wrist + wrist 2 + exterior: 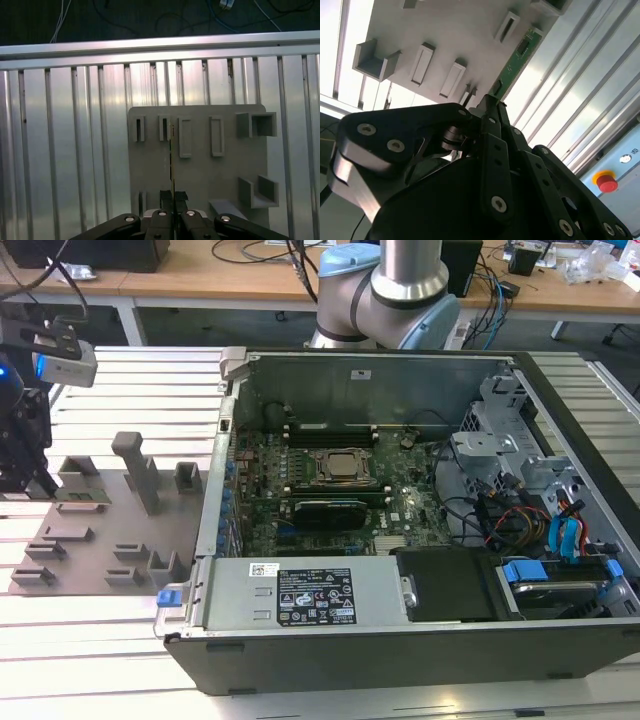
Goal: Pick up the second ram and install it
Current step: 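Pick up the second ram and move it above second insertion slot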
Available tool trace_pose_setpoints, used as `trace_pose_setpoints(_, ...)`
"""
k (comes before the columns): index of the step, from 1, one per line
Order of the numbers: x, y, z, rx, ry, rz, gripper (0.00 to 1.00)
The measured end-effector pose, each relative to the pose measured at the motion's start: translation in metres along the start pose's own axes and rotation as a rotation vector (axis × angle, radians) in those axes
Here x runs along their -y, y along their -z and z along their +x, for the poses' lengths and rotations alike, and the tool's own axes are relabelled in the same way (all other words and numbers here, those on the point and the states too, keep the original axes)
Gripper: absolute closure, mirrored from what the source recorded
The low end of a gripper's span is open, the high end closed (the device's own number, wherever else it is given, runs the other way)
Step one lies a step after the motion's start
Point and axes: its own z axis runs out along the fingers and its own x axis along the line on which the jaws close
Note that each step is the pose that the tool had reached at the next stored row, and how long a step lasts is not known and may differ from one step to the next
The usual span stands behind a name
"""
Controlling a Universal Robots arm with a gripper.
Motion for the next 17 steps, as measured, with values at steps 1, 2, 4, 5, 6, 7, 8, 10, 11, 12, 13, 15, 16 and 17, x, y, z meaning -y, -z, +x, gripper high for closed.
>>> trace_pose_setpoints(1, -0.0001, 0.0022, 0.0000, 0.0001, 0.000, 0.0000, 0.87)
trace_pose_setpoints(2, -0.0001, 0.0040, -0.0001, 0.0001, 0.000, 0.0000, 0.87)
trace_pose_setpoints(4, -0.0002, 0.0101, -0.0002, 0.0001, 0.000, 0.0000, 0.87)
trace_pose_setpoints(5, -0.0003, 0.0123, -0.0002, 0.0001, 0.000, 0.0000, 0.87)
trace_pose_setpoints(6, -0.0003, 0.0144, -0.0003, 0.0001, 0.000, 0.0001, 0.87)
trace_pose_setpoints(7, -0.0004, 0.0157, -0.0003, 0.0000, 0.000, 0.0000, 0.87)
trace_pose_setpoints(8, -0.0004, 0.0170, -0.0003, 0.0000, 0.000, 0.0000, 0.87)
trace_pose_setpoints(10, -0.0004, 0.0206, -0.0004, 0.0000, 0.000, 0.0000, 0.87)
trace_pose_setpoints(11, -0.0005, 0.0219, -0.0004, 0.0001, 0.000, 0.0000, 0.87)
trace_pose_setpoints(12, -0.0005, 0.0253, -0.0005, 0.0000, 0.000, 0.0000, 0.87)
trace_pose_setpoints(13, -0.0006, 0.0270, -0.0005, 0.0001, 0.000, 0.0000, 0.87)
trace_pose_setpoints(15, -0.0007, 0.0322, -0.0006, 0.0000, 0.000, 0.0000, 0.87)
trace_pose_setpoints(16, -0.0008, 0.0359, -0.0007, 0.0000, 0.000, 0.0000, 0.87)
trace_pose_setpoints(17, -0.0008, 0.0376, -0.0007, 0.0000, 0.000, 0.0000, 0.87)
